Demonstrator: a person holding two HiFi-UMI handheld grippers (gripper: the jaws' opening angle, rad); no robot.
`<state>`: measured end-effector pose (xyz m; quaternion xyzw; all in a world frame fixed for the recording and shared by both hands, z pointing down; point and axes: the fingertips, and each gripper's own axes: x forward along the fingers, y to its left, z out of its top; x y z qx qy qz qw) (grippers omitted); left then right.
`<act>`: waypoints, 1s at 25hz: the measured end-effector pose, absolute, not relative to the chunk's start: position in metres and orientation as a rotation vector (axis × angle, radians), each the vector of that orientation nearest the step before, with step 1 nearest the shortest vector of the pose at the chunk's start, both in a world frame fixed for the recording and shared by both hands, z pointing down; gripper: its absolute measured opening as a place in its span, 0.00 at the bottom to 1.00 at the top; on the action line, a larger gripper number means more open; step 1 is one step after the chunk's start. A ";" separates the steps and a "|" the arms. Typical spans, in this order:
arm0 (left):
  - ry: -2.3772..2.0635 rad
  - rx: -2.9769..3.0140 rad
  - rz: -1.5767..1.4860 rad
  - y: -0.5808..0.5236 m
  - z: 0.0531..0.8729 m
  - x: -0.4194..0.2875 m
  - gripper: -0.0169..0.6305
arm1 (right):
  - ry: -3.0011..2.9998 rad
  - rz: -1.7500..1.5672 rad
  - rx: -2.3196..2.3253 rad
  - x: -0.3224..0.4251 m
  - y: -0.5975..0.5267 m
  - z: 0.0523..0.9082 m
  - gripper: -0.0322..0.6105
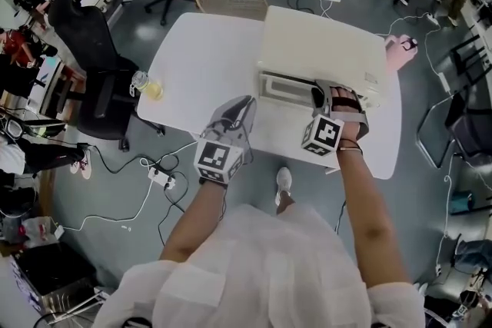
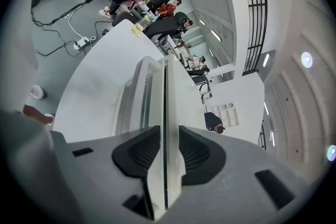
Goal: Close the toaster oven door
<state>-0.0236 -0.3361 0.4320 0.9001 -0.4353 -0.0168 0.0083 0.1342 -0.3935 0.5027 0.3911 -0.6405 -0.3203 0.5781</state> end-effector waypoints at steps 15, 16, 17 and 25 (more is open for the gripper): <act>-1.374 2.805 -0.049 -0.339 0.432 -0.026 0.06 | -1.461 -0.797 0.948 0.134 -0.406 0.497 0.21; -1.376 2.802 -0.047 -0.339 0.433 -0.027 0.06 | -1.459 -0.798 0.946 0.133 -0.406 0.498 0.21; -1.379 2.799 -0.045 -0.339 0.433 -0.028 0.06 | -1.457 -0.799 0.942 0.133 -0.406 0.498 0.21; -1.404 2.800 -0.050 -0.338 0.427 -0.034 0.06 | -1.431 -0.817 0.926 0.133 -0.406 0.497 0.22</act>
